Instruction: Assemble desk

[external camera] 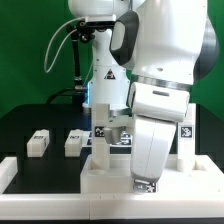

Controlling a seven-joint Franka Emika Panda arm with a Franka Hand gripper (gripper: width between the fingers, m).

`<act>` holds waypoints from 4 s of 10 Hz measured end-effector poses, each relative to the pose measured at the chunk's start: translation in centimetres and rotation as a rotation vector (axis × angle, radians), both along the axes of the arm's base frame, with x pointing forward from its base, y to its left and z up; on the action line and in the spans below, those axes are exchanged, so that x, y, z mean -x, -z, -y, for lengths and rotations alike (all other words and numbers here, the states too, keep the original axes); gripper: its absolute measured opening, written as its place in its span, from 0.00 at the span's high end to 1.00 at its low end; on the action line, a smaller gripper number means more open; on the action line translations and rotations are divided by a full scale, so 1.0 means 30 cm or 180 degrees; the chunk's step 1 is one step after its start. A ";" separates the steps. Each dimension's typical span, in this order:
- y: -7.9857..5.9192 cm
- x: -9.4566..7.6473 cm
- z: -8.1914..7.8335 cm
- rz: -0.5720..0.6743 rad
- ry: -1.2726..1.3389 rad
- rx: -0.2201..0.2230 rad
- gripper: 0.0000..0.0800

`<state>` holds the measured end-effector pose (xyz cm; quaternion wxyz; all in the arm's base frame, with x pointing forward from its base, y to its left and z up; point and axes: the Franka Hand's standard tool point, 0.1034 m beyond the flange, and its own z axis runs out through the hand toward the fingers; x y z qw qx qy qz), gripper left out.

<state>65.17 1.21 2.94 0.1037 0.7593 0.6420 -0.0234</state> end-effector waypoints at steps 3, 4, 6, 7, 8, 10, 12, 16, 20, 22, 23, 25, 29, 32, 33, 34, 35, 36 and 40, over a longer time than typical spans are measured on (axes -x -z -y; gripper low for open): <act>0.001 0.003 0.004 -0.0009 0.0006 0.0002 0.43; 0.001 0.003 0.005 -0.0010 0.0008 0.0002 0.43; 0.002 0.003 0.007 -0.0011 0.0011 0.0002 0.21; 0.002 0.003 0.008 -0.0011 0.0012 0.0002 0.20; 0.002 0.003 0.009 -0.0012 0.0013 0.0002 0.20; 0.002 0.003 0.011 -0.0012 0.0017 0.0002 0.19; -0.006 0.000 0.016 -0.0003 0.0025 0.0002 0.19; -0.263 0.014 0.163 -0.0072 0.0475 0.0075 0.19; -0.217 0.014 0.152 0.0100 0.1396 0.0007 0.19; -0.258 0.026 0.199 0.0070 0.1694 -0.0030 0.19; -0.324 0.044 0.257 0.0060 0.1873 -0.0065 0.19; -0.425 0.137 0.431 -0.0028 0.2362 -0.0185 0.19; -0.425 0.215 0.518 -0.0071 0.3591 -0.0238 0.19; -0.375 0.259 0.541 -0.0101 0.4411 -0.0351 0.19; -0.337 0.313 0.569 -0.0161 0.4589 -0.0364 0.19; -0.277 0.394 0.578 -0.0283 0.4882 -0.0440 0.19; -0.217 0.465 0.582 -0.0460 0.5162 -0.0520 0.19; -0.208 0.471 0.580 -0.0467 0.5476 -0.0479 0.19; -0.201 0.473 0.575 -0.0406 0.6083 -0.0436 0.19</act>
Offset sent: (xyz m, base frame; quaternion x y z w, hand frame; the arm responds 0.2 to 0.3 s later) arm 0.0000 0.0000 0.0000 0.0000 0.0000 0.0000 1.0000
